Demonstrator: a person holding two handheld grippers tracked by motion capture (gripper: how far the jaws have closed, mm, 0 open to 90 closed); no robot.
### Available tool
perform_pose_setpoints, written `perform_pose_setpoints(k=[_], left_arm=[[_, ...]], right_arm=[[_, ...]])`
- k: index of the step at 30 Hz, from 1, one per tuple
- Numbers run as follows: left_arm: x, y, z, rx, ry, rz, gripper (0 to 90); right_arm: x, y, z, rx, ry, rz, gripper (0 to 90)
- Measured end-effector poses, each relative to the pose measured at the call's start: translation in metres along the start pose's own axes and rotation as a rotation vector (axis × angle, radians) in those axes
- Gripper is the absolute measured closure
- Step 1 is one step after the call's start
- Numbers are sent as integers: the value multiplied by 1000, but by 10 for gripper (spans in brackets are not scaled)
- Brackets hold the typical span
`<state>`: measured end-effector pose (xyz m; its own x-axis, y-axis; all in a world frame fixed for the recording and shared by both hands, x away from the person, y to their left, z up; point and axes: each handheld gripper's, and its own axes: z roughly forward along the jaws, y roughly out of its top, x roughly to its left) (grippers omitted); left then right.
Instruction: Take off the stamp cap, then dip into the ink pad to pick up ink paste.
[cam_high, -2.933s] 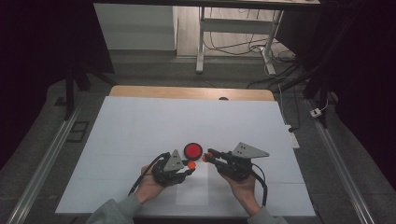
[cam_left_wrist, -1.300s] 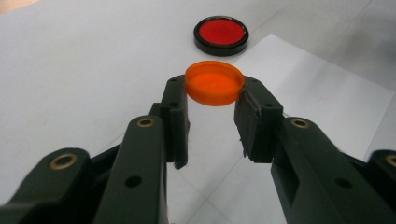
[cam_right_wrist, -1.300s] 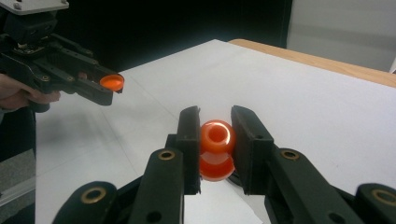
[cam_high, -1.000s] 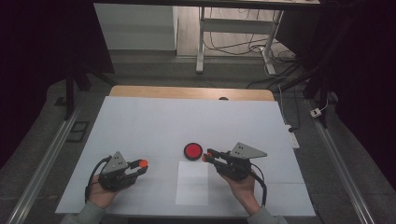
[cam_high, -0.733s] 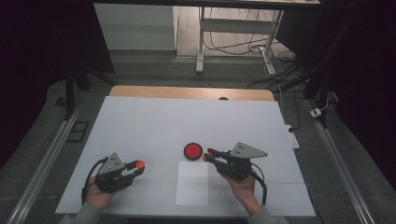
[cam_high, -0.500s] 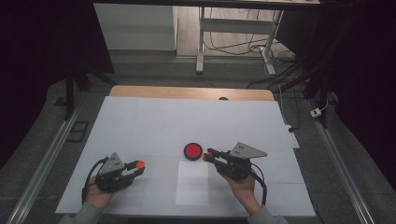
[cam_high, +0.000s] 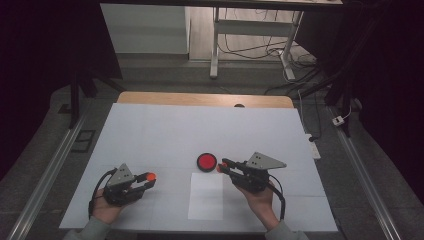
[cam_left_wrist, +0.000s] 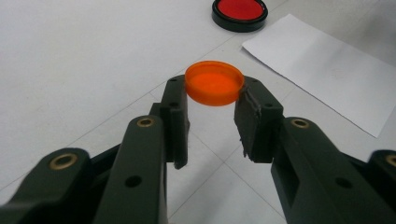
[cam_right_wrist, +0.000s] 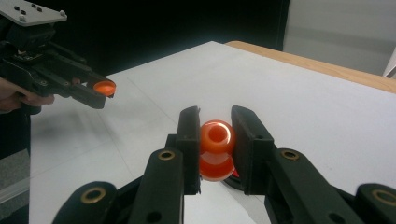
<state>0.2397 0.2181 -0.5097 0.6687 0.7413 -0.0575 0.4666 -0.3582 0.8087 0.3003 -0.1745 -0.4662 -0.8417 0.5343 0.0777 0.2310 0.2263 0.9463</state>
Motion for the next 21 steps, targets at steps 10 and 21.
perform_pose_setpoints(k=[10,21], left_arm=[[-1,0,3,7,-4,3,654],[-2,0,3,10,-9,3,654]], right_arm=[[-4,5,8,4,-3,3,725],[-12,13,25,13,-6,10,725]])
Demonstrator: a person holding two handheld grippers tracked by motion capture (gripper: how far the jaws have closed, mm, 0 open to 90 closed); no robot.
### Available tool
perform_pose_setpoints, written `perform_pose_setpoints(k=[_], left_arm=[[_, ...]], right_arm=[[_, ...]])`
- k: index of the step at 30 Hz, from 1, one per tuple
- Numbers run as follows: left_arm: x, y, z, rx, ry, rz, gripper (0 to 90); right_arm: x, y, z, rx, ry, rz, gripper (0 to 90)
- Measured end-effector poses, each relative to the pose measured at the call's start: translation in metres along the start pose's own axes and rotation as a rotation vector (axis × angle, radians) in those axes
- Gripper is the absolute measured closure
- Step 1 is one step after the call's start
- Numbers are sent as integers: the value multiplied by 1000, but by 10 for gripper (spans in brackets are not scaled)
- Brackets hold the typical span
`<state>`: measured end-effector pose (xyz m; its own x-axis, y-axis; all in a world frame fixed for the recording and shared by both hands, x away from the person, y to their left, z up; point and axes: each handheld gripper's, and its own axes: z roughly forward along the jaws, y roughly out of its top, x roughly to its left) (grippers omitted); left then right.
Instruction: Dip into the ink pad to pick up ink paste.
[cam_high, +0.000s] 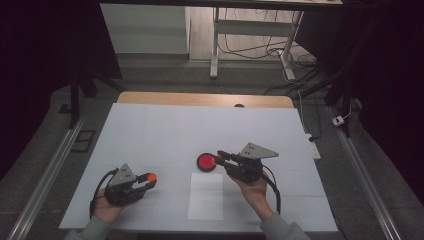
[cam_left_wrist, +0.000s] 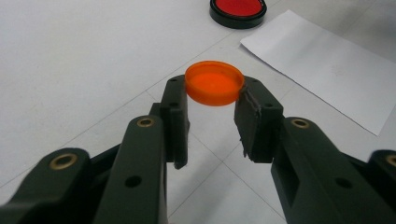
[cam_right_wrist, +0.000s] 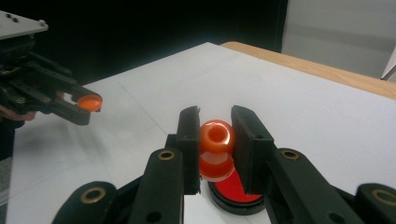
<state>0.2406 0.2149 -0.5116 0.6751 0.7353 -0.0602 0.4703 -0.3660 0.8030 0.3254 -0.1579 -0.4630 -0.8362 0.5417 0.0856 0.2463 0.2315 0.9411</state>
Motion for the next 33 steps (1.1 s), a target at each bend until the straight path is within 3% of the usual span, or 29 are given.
perform_pose_setpoints(k=[13,33], left_arm=[[-1,0,2,12,-7,7,654],[-2,1,2,12,-10,12,654]], right_arm=[[-14,-2,25,39,-24,13,725],[-20,-6,62,117,-41,-24,724]])
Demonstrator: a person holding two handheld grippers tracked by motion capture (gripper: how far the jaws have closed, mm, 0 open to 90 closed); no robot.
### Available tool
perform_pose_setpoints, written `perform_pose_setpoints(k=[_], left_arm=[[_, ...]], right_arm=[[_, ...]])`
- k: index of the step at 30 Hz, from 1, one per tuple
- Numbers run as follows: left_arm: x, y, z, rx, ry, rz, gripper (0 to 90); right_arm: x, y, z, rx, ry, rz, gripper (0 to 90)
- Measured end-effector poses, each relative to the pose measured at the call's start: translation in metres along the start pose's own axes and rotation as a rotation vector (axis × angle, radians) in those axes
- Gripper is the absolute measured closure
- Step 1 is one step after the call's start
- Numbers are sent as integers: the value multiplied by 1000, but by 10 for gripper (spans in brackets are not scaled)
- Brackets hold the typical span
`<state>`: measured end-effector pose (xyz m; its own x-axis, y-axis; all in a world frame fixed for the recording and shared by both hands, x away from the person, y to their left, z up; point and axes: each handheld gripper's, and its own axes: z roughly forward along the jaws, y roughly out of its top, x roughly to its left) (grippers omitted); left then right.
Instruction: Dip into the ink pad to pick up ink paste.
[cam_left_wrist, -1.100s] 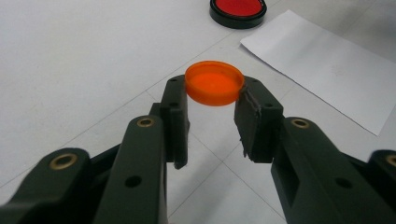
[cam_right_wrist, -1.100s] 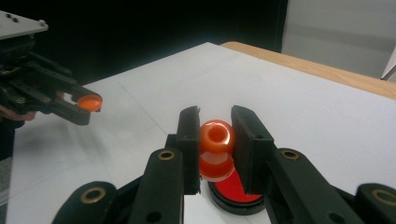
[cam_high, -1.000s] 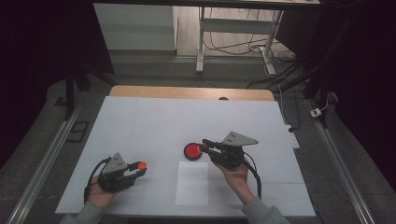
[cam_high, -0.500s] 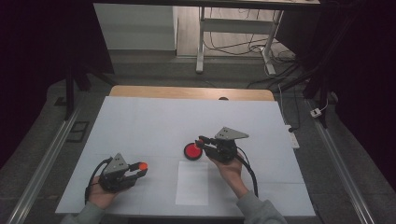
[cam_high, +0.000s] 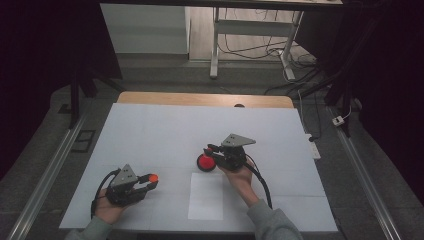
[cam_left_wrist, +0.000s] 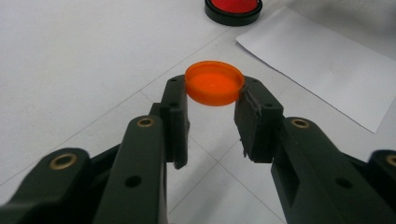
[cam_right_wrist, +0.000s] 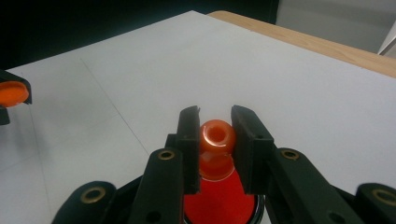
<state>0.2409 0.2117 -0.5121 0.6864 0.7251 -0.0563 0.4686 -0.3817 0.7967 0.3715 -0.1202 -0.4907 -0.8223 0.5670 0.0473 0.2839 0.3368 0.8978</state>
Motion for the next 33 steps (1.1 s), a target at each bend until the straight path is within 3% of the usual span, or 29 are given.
perform_pose_setpoints(k=[33], left_arm=[[0,0,0,-3,-7,0,654]], right_arm=[[-1,-5,21,86,-22,-24,724]])
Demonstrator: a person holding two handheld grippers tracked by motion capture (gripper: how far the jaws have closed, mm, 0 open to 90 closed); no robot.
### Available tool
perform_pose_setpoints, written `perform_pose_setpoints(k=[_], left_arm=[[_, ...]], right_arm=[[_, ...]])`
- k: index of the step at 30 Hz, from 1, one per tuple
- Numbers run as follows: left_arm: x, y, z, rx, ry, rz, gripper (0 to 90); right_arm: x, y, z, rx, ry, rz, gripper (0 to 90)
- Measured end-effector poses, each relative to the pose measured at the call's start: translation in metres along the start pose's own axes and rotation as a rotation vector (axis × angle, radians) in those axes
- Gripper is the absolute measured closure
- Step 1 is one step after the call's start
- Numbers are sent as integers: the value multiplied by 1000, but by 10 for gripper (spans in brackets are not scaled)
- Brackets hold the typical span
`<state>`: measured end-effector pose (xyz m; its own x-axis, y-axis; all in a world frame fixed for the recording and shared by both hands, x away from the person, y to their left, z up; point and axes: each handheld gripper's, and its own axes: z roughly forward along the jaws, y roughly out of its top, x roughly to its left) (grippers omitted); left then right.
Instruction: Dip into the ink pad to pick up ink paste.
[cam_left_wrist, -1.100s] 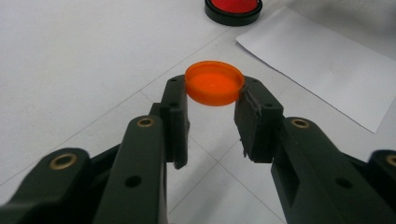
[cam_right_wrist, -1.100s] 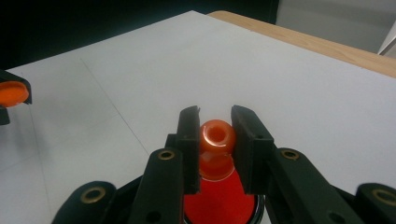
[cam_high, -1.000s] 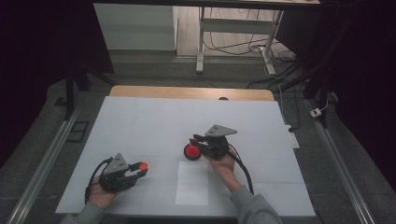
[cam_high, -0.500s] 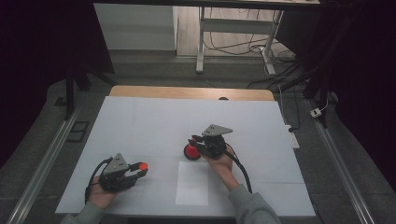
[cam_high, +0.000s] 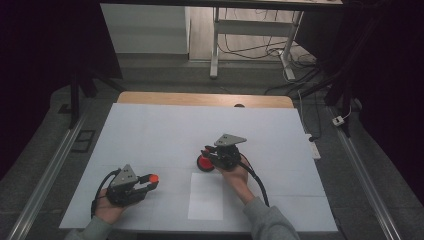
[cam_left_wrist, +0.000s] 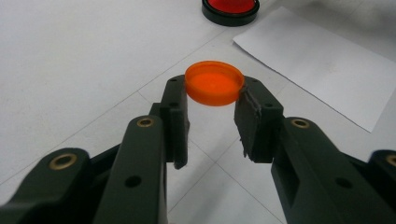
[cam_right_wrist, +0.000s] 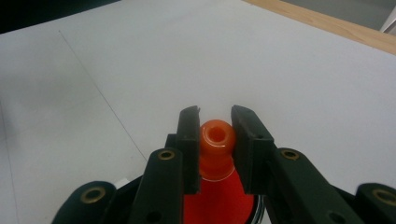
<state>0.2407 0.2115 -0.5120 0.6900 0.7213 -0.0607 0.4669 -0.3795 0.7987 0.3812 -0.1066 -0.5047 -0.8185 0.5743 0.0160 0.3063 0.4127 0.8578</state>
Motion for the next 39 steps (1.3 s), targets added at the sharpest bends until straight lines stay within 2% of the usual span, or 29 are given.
perform_pose_setpoints(k=[10,15,20,22,30,39], left_arm=[[1,0,-1,-2,0,-1,653],[1,0,-1,-3,0,-1,653],[1,0,-1,-3,0,-1,653],[1,0,-1,-2,0,-1,653],[0,0,-2,-2,1,-1,653],[-1,0,-2,-2,-1,0,653]], right_arm=[[0,-6,4,56,-18,-9,725],[0,-8,4,63,-25,-10,724],[3,-11,7,97,-37,-34,724],[3,-11,8,89,-38,-26,725],[6,-13,7,90,-63,-45,728],[7,-16,7,74,-63,-50,729]])
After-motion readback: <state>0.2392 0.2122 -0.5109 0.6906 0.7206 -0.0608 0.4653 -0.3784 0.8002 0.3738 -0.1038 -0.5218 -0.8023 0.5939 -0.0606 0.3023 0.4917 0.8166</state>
